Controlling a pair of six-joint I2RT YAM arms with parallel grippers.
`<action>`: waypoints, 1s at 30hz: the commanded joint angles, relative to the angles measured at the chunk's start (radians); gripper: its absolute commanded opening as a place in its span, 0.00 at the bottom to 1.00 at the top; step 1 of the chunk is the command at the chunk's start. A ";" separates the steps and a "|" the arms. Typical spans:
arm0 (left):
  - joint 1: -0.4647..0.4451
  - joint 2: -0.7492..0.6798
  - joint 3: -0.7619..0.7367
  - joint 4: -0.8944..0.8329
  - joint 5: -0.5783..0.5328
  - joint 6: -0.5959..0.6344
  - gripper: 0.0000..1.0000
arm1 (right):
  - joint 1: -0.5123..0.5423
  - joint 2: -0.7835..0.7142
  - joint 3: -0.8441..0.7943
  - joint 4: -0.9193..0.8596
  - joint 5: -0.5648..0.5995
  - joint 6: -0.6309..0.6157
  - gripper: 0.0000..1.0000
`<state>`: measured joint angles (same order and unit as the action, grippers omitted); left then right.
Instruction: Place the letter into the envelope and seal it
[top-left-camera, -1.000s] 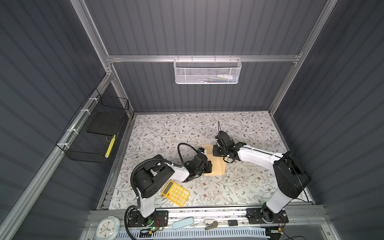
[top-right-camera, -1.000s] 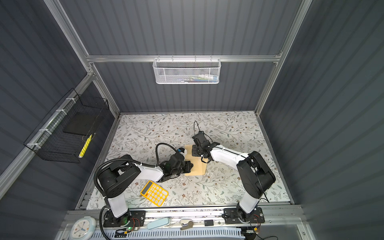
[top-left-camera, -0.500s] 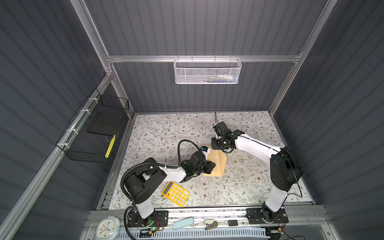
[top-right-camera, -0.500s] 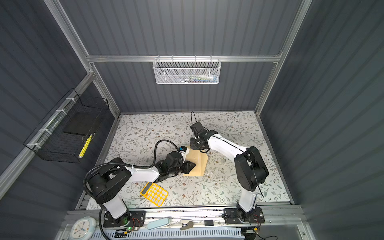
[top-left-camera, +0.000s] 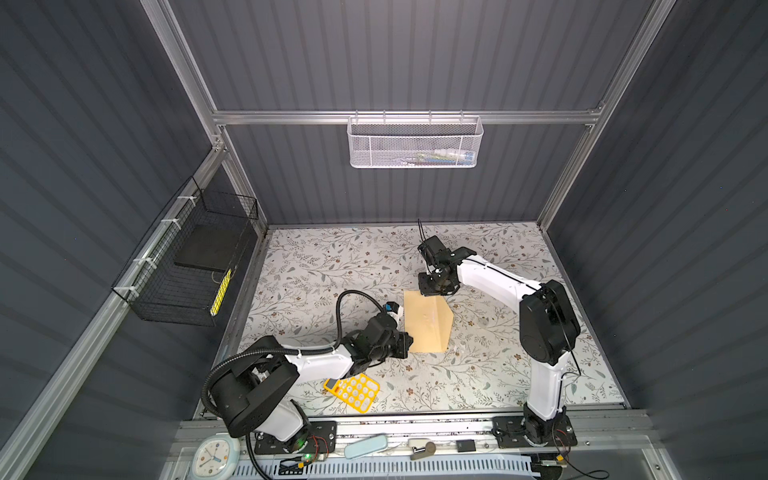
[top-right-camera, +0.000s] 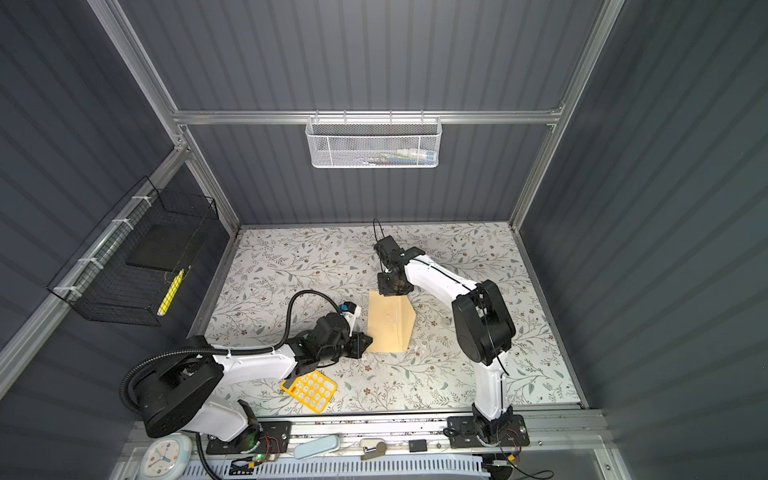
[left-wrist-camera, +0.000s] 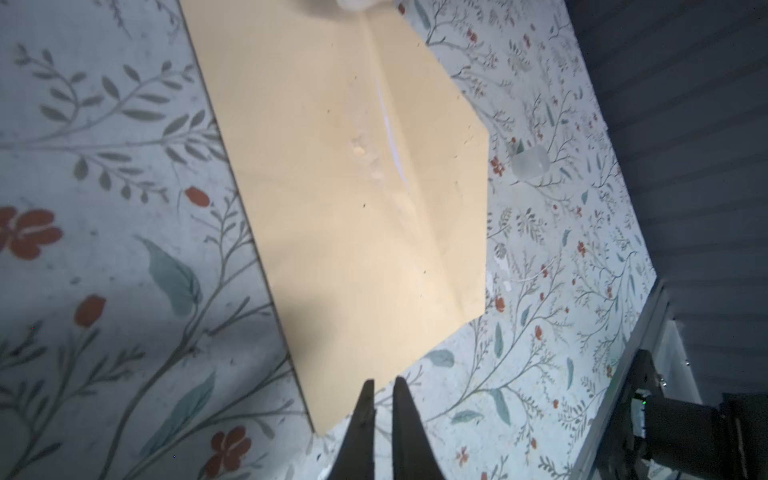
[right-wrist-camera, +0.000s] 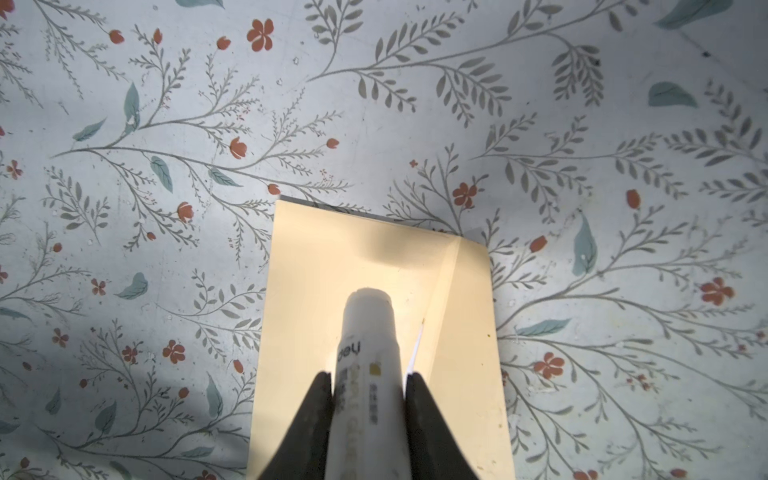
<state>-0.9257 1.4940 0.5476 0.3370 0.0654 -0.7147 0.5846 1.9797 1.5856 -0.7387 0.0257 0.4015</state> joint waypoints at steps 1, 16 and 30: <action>-0.032 -0.016 -0.019 0.017 -0.024 -0.037 0.11 | -0.010 0.026 0.040 -0.079 0.010 -0.035 0.00; -0.075 0.065 -0.001 -0.017 -0.132 -0.095 0.07 | -0.025 0.105 0.096 -0.155 -0.048 -0.083 0.00; -0.076 0.120 0.030 -0.105 -0.236 -0.120 0.07 | -0.025 0.119 0.112 -0.241 -0.116 -0.129 0.00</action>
<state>-1.0008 1.5860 0.5617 0.3042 -0.1135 -0.8246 0.5606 2.0861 1.6806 -0.9211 -0.0517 0.2939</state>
